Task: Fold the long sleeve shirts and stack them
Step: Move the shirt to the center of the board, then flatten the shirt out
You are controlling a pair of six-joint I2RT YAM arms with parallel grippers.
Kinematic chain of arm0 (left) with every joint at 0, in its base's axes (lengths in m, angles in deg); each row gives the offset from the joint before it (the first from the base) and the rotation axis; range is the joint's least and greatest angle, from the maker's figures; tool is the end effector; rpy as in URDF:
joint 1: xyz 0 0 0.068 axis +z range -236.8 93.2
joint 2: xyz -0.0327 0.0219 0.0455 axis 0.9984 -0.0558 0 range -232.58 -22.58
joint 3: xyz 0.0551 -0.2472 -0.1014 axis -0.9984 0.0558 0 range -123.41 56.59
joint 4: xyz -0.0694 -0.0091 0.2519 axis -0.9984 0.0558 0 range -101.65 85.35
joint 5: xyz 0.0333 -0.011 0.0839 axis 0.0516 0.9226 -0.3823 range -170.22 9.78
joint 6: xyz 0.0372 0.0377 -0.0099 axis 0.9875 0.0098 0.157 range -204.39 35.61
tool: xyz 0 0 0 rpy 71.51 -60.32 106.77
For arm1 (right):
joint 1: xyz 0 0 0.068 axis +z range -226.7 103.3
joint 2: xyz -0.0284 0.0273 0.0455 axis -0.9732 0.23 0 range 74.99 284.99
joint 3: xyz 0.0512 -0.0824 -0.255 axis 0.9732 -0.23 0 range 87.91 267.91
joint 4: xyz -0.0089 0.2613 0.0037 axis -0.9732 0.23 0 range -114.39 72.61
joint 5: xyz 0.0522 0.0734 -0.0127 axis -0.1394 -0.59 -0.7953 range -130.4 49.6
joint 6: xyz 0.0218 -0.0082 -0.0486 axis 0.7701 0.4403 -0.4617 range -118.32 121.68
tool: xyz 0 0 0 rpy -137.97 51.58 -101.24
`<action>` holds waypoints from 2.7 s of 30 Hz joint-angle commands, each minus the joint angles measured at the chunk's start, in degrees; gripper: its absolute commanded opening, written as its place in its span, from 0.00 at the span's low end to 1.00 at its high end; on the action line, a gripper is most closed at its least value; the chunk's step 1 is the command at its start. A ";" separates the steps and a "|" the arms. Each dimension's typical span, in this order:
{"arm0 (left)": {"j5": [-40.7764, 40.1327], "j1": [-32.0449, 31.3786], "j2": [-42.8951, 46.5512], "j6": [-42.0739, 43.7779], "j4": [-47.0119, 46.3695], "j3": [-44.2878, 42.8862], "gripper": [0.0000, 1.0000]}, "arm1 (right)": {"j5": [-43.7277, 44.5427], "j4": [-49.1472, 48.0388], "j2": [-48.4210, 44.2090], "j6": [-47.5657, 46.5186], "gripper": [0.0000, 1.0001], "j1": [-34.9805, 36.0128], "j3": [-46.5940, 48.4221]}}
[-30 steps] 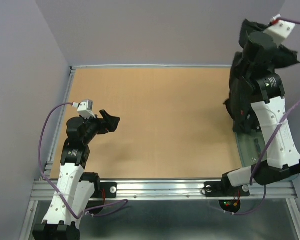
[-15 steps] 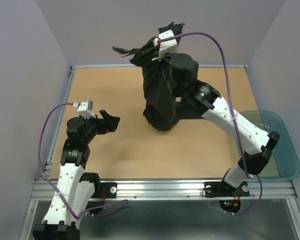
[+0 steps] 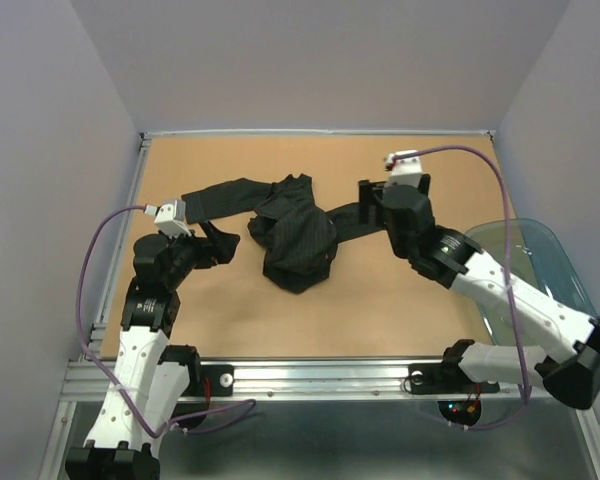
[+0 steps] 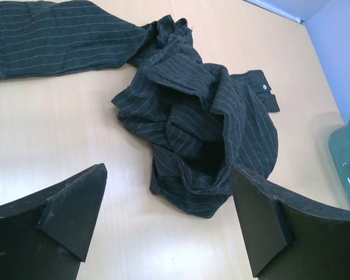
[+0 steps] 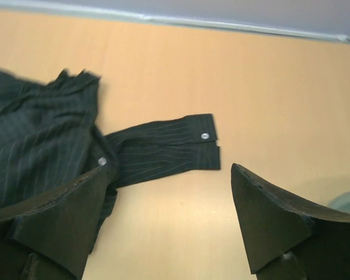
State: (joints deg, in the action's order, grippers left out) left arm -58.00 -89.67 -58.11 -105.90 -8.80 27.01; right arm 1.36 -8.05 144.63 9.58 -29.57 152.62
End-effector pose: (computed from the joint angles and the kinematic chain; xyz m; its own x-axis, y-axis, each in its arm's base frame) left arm 0.1599 -0.0215 0.2849 -0.2960 -0.3252 -0.8981 0.3343 0.8455 -0.4163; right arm 0.2020 0.1827 0.3633 -0.2616 -0.1311 -0.9562 -0.0893 0.9898 -0.1113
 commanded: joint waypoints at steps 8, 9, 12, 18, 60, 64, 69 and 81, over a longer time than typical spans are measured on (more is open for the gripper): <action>0.80 0.15 -6.39 -2.03 -0.74 -0.39 0.99 | -21.08 -1.31 0.82 10.90 0.84 -3.28 -4.69; 1.07 0.06 -7.53 -2.30 -0.83 -0.30 0.99 | -21.89 -1.40 2.32 12.47 0.84 -3.19 -3.72; 0.90 0.06 -8.76 -1.51 -1.01 -0.04 0.99 | -21.82 -1.40 7.15 14.50 0.84 -3.01 -1.61; 1.07 -0.03 -9.73 -1.24 -1.45 0.23 0.99 | -14.07 -1.66 11.47 19.51 0.84 -3.63 -3.27; 0.11 -0.03 -10.44 -1.42 -1.01 0.14 0.99 | -0.60 4.32 6.57 39.43 0.01 0.95 -12.12; 0.11 -0.11 -10.35 -1.42 -1.01 0.14 0.99 | -6.33 4.32 -1.42 47.02 0.31 0.77 -26.35; 0.98 -0.64 -10.61 -1.68 -1.45 0.32 0.99 | -12.30 4.32 -6.71 34.87 0.70 0.85 -26.67; -4.72 -15.14 -21.06 -10.56 -8.91 -1.53 0.99 | -23.47 4.14 5.40 2.13 0.81 1.21 -1.61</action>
State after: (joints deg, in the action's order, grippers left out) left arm -59.46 -101.34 -75.84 -112.88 -12.01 27.01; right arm -17.09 -2.32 144.74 21.95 -28.96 145.43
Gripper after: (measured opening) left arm 0.986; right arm 0.806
